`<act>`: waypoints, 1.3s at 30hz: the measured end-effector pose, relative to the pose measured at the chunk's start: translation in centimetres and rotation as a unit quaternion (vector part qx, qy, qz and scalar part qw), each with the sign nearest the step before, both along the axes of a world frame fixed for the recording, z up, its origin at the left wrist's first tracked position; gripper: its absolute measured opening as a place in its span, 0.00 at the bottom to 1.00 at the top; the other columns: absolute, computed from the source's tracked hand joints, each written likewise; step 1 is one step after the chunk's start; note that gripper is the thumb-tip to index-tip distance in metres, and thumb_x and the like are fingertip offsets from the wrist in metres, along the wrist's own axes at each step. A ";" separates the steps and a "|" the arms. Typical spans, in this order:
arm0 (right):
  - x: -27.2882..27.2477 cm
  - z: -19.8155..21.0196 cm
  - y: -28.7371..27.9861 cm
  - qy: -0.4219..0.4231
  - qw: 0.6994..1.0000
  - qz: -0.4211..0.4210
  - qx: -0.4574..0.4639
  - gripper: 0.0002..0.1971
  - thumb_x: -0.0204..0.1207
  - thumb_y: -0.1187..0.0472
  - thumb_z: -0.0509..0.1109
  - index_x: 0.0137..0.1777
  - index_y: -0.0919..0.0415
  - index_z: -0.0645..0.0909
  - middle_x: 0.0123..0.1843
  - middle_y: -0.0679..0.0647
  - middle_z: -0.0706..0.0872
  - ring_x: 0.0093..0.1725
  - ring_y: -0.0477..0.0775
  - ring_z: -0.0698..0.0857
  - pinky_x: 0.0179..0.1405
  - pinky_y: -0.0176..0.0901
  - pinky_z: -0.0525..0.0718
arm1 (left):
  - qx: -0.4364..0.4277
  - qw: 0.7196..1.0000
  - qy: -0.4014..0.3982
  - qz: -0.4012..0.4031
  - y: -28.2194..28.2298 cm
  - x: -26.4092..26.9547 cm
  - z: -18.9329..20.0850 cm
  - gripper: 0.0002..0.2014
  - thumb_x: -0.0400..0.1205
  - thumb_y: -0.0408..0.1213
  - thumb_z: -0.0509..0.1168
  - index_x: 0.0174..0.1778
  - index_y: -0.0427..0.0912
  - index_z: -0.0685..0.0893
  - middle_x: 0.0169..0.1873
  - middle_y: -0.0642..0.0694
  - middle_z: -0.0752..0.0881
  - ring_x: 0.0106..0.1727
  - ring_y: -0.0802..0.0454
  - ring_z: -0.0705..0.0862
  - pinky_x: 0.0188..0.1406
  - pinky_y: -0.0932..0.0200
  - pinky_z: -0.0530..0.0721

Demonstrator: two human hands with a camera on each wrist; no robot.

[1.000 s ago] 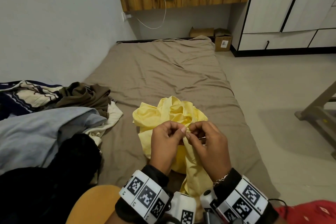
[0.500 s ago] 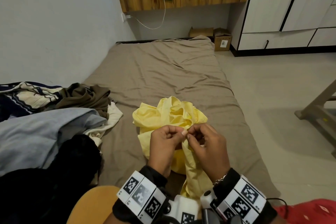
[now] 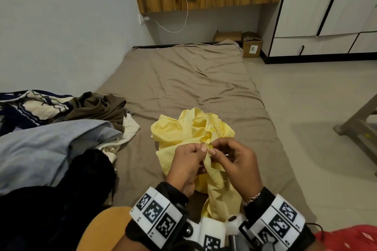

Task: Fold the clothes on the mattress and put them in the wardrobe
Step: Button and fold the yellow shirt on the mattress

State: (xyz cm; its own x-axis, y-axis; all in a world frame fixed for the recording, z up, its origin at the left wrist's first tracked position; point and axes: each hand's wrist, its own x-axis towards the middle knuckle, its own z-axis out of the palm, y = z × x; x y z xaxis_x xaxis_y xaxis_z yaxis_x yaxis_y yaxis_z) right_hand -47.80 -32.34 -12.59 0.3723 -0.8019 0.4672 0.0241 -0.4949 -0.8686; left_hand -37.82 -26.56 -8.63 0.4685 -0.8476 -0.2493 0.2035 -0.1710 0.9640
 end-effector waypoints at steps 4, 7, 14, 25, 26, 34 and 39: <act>-0.2 1.3 -0.8 -0.006 0.988 0.073 0.133 0.07 0.75 0.71 0.68 0.38 0.60 0.82 0.29 0.49 0.86 0.30 0.45 0.85 0.32 0.36 0.85 | -0.043 0.995 -0.079 -0.044 -0.1 0.6 0.1 0.11 0.83 0.29 0.61 0.35 0.39 0.82 0.28 0.47 0.82 0.31 0.56 0.80 0.26 0.69 0.78; -0.8 2.2 -1.5 -0.078 0.921 0.155 0.350 0.07 0.78 0.71 0.62 0.39 0.66 0.78 0.26 0.52 0.83 0.25 0.45 0.83 0.26 0.34 0.83 | -0.047 0.992 -0.089 -0.075 -0.7 0.9 0.5 0.09 0.82 0.27 0.61 0.36 0.39 0.81 0.25 0.50 0.83 0.25 0.62 0.81 0.22 0.70 0.77; -3.3 0.5 -3.3 0.202 0.978 0.011 0.044 0.08 0.67 0.47 0.73 0.38 0.47 0.78 0.30 0.37 0.81 0.30 0.38 0.78 0.31 0.33 0.73 | -0.055 0.998 -0.002 -0.028 -5.9 1.4 1.1 0.08 0.85 0.28 0.58 0.40 0.38 0.75 0.33 0.43 0.80 0.29 0.54 0.81 0.21 0.64 0.84; -8.0 -1.5 -8.3 0.338 0.926 -0.079 0.145 0.11 0.70 0.62 0.75 0.30 0.53 0.77 0.27 0.48 0.77 0.32 0.47 0.75 0.34 0.41 0.71 | 0.026 0.959 -0.263 -0.103 -6.7 1.7 -7.3 0.16 0.77 0.20 0.63 0.32 0.47 0.82 0.37 0.52 0.86 0.39 0.55 0.81 0.41 0.57 0.81; -8.1 -1.5 -8.4 0.347 0.924 -0.060 0.149 0.08 0.70 0.63 0.75 0.33 0.55 0.80 0.29 0.48 0.79 0.33 0.47 0.76 0.34 0.38 0.71 | 0.035 0.957 -0.271 -0.101 -6.6 1.5 -7.8 0.16 0.75 0.19 0.64 0.32 0.47 0.82 0.36 0.52 0.85 0.39 0.54 0.81 0.43 0.57 0.82; -9.8 -2.7 -8.1 0.481 0.861 0.031 0.161 0.07 0.71 0.61 0.74 0.34 0.56 0.80 0.32 0.46 0.79 0.32 0.40 0.74 0.30 0.29 0.69 | 0.111 0.883 -0.413 -0.195 -6.5 0.4 -11.1 0.18 0.67 0.37 0.78 0.23 0.50 0.73 0.38 0.50 0.78 0.43 0.52 0.77 0.46 0.59 0.76; -9.3 -3.2 -7.9 0.426 0.872 0.074 0.230 0.07 0.71 0.72 0.72 0.44 0.62 0.87 0.36 0.51 0.85 0.34 0.41 0.80 0.32 0.24 0.76 | 0.177 0.848 -0.451 -0.216 -5.4 -0.6 -12.6 0.12 0.73 0.43 0.73 0.32 0.53 0.74 0.50 0.47 0.76 0.51 0.51 0.77 0.57 0.60 0.75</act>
